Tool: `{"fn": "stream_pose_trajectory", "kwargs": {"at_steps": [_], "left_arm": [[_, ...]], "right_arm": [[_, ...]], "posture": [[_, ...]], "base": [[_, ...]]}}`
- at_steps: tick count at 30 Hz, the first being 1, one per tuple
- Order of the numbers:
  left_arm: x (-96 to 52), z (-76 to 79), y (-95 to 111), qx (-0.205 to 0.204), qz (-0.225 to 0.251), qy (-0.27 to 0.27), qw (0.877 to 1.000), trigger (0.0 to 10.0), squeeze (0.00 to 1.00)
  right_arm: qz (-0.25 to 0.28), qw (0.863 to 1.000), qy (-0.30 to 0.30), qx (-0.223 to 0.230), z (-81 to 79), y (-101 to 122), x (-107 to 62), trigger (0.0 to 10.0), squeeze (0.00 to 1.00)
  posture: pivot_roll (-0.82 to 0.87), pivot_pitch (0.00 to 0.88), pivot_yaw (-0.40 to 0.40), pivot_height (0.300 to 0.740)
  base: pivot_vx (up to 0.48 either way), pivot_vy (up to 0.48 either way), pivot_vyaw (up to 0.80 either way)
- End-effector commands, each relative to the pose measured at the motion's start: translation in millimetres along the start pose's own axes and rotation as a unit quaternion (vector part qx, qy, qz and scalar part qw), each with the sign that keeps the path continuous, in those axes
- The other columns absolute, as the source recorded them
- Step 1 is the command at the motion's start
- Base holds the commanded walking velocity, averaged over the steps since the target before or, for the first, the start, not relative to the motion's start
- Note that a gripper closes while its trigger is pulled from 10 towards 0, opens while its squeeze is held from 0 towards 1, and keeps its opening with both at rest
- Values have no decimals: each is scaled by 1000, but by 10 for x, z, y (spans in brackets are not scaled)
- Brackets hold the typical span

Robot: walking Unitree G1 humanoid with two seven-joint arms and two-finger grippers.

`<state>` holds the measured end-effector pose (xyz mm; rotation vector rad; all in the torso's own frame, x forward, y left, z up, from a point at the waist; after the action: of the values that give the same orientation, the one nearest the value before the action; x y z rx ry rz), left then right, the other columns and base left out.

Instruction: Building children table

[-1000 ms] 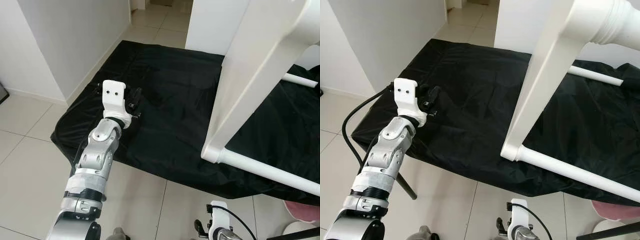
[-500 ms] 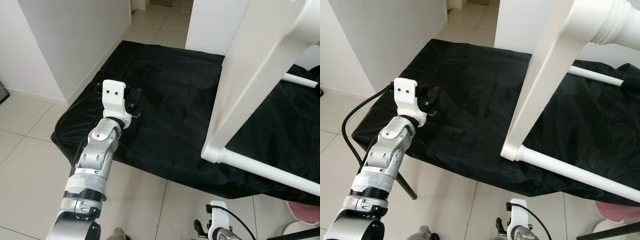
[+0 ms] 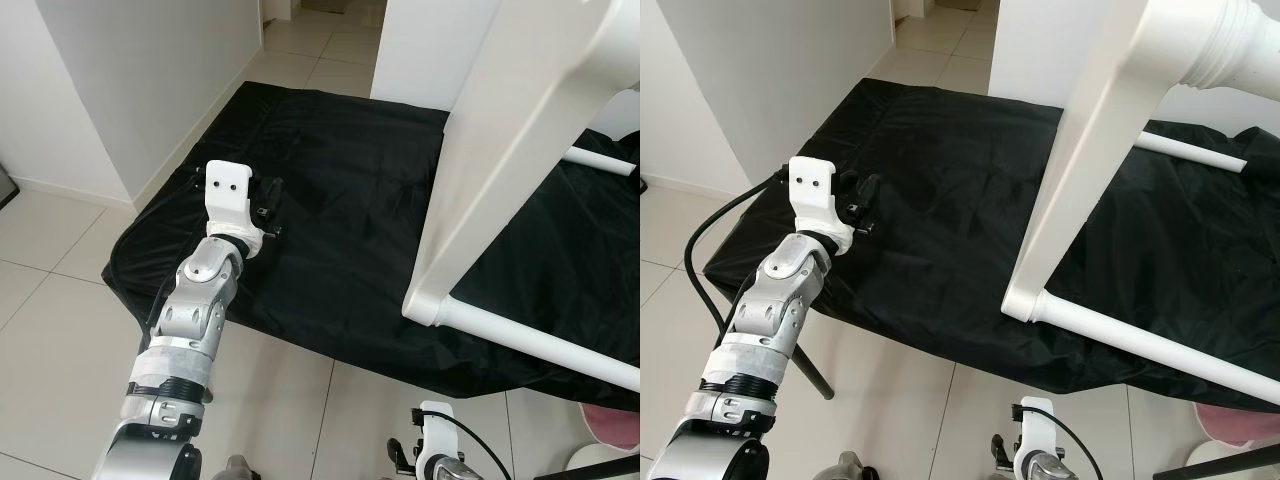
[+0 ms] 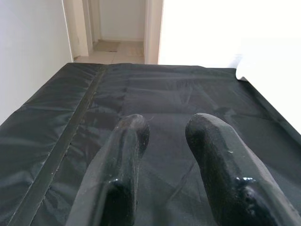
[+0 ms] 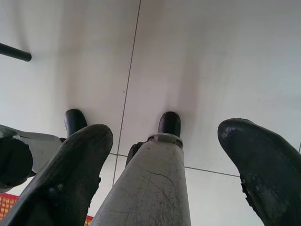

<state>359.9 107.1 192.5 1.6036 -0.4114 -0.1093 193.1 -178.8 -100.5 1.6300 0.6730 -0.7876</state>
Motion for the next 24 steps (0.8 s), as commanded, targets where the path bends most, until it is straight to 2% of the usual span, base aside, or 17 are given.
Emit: {"fn": "stream_pose_trajectory", "kwargs": {"at_steps": [1, 24], "left_arm": [[-22, -9, -2, 6, -3, 2, 1000, 10000, 0], [-41, -37, -56, 7, -10, 11, 1000, 10000, 0]], "right_arm": [[-8, 1000, -1, -2, 0, -55, -9, 10000, 0], [-10, 1000, 2, -10, -8, -39, -3, 10000, 0]], "posture": [[6, 0, -16, 740], [11, 0, -29, 740]], "base": [[0, 0, 0], [0, 0, 0]]}}
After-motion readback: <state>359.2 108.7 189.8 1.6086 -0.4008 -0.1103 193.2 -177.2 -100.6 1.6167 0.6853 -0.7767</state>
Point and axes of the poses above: a point about 5 cm out from each wrist's last joint towards the gripper, its own x axis pointing out of the wrist towards the gripper, its own y axis along the axis of the wrist's last joint, z = x × y, the point moved 2 cm from there along x, pointing out of the wrist towards the gripper, and after that the axes turned 6 degrees about x, right-handed, at the moved point
